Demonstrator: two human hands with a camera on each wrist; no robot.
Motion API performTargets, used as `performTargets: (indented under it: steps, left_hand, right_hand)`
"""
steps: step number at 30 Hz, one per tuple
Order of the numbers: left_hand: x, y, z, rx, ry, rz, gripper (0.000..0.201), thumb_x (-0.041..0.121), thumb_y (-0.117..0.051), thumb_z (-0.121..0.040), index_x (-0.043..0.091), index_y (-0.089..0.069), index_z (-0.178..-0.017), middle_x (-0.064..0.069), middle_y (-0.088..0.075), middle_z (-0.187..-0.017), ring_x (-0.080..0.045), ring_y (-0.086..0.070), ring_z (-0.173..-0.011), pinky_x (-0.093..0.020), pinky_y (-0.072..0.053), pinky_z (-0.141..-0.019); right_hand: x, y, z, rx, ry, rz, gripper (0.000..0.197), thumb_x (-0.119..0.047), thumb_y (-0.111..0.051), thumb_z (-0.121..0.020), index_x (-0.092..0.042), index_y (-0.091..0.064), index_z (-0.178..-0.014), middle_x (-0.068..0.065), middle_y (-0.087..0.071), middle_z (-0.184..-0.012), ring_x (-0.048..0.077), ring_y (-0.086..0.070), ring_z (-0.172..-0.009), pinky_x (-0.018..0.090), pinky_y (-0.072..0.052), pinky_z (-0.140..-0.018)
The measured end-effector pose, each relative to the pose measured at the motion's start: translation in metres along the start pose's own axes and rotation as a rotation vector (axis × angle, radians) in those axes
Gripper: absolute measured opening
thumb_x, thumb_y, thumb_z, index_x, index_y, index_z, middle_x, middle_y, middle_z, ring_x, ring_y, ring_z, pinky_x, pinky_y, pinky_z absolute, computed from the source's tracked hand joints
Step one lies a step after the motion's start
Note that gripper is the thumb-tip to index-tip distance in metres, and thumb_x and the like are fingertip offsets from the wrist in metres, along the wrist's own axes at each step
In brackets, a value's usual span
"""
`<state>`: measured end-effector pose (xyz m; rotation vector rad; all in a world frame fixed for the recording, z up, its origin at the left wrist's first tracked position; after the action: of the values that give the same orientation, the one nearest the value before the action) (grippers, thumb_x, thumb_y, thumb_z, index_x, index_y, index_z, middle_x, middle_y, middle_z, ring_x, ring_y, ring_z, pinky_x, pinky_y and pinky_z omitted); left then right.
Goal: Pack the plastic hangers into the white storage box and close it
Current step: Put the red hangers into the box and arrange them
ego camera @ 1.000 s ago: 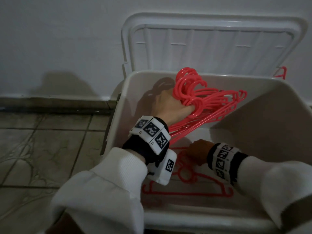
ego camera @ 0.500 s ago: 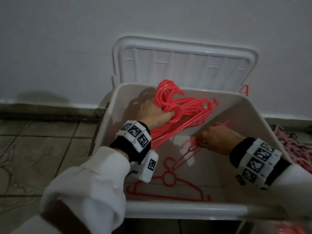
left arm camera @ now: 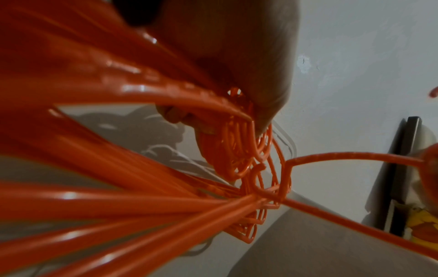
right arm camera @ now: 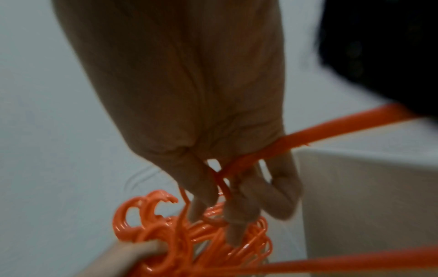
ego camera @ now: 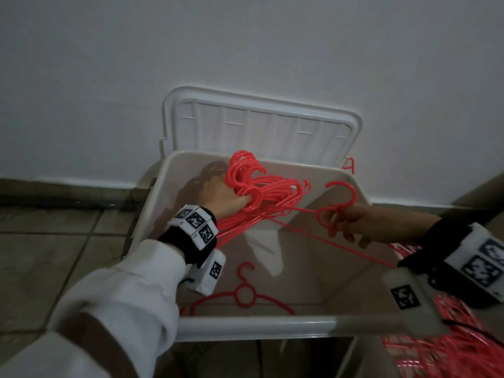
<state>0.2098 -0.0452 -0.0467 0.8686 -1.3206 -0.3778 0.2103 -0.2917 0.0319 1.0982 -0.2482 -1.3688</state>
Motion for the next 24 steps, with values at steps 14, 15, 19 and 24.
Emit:
performTargets:
  steps: [14,15,19,24]
  left_hand:
    - [0.001,0.003,0.004,-0.004,0.011,-0.048,0.037,0.049,-0.066,-0.075,0.021,-0.068,-0.098,-0.004,-0.069,-0.098,-0.027,-0.063,-0.093,-0.030,-0.047,-0.081]
    - [0.001,0.003,0.004,-0.008,0.011,-0.050,0.037,0.050,-0.066,-0.075,0.021,-0.068,-0.098,-0.004,-0.069,-0.098,-0.026,-0.063,-0.092,-0.029,-0.046,-0.080]
    - [0.002,0.002,0.004,-0.018,0.009,-0.048,0.040,0.052,-0.066,-0.074,0.020,-0.069,-0.098,-0.007,-0.069,-0.100,-0.029,-0.063,-0.096,-0.032,-0.048,-0.083]
    - [0.002,0.004,0.005,0.000,0.005,-0.052,0.037,0.047,-0.067,-0.073,0.020,-0.070,-0.098,-0.006,-0.069,-0.099,-0.028,-0.063,-0.094,-0.031,-0.047,-0.082]
  right_hand:
    - [-0.001,0.009,0.024,0.067,-0.033,-0.405,0.028,-0.019,-0.050,-0.091,-0.006,-0.063,-0.112,0.008,-0.067,-0.091,0.008,-0.062,-0.084,0.024,-0.050,-0.075]
    - [-0.003,0.009,0.023,0.069,-0.032,-0.409,0.033,-0.024,-0.050,-0.090,-0.003,-0.062,-0.112,0.007,-0.066,-0.089,0.009,-0.062,-0.082,0.024,-0.047,-0.076]
    - [-0.002,0.002,0.020,0.012,-0.037,-0.358,0.046,-0.039,-0.056,-0.083,0.001,-0.058,-0.105,0.012,-0.065,-0.094,0.011,-0.064,-0.077,0.027,-0.044,-0.073]
    - [0.008,0.001,0.029,0.039,-0.046,-0.188,0.034,-0.028,-0.037,-0.097,-0.004,-0.058,-0.109,0.015,-0.065,-0.106,0.009,-0.064,-0.077,0.021,-0.045,-0.069]
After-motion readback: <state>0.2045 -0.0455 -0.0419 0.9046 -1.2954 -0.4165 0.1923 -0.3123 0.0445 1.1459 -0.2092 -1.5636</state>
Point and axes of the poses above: each hand's wrist, its own z-axis away from the middle knuckle, its own y-axis out of the back of the hand, x = y × z, the point moved 4 cm from there along -z, towards the middle knuckle
